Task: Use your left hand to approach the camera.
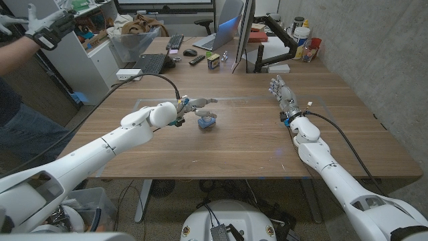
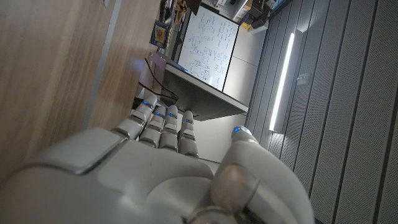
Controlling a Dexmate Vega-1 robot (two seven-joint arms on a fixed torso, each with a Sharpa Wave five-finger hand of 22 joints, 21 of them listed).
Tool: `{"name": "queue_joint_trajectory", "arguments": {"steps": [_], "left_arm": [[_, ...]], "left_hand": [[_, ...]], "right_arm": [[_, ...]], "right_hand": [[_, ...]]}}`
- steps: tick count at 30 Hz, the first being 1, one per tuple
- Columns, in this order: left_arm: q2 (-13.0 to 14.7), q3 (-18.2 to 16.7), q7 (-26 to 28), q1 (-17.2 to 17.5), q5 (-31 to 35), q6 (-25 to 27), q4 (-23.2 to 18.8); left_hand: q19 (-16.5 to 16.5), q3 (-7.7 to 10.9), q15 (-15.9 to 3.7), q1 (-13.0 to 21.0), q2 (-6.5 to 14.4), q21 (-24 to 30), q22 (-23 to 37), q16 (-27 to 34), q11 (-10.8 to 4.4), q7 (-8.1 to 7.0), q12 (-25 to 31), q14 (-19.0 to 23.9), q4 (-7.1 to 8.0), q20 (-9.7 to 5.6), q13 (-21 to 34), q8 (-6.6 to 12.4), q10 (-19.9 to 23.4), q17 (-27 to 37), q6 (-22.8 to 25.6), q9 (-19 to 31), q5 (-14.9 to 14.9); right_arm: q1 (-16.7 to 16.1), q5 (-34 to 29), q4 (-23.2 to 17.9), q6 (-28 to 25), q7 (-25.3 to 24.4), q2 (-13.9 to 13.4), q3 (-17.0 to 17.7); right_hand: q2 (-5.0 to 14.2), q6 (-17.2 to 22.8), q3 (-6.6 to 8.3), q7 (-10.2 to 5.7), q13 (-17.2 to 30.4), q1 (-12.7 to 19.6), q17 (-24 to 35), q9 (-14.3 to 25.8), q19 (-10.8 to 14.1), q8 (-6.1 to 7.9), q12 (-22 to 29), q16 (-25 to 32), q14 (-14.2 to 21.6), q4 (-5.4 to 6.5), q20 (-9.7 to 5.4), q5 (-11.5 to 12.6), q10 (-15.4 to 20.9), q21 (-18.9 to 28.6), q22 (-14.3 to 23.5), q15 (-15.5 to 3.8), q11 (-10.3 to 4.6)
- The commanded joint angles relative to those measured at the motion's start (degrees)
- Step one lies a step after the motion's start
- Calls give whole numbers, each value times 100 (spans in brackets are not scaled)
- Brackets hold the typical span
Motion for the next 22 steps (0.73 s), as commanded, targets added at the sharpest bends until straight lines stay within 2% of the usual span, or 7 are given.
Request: {"name": "queue_joint_trajectory", "arguments": {"steps": [1, 22], "left_arm": [[-40, 69, -42, -3, 15, 23, 78], [-10, 81, -106, -26, 38, 96, 37]], "left_hand": [[-7, -5, 13, 61, -6, 39, 35, 51, -9, -31, 25, -55, 20, 43, 17, 5, -57, 9, 28, 9, 23], [-17, -7, 13, 75, -9, 43, 36, 55, -9, -2, 38, -60, 33, 55, 20, 17, -49, 14, 75, 10, 25]], "right_arm": [[41, -22, 71, -25, 42, 35, 26], [123, -46, 235, -6, 141, 119, 46]], "right_hand": [[1, 53, 5, -25, 26, 33, 28, 13, 50, -9, -9, -7, 41, -40, 1, -1, 38, -5, 11, 25, 3], [10, 55, 1, -21, 27, 23, 30, 13, 61, -12, -17, -6, 58, -48, 4, -2, 36, -35, 13, 31, -2]]}}
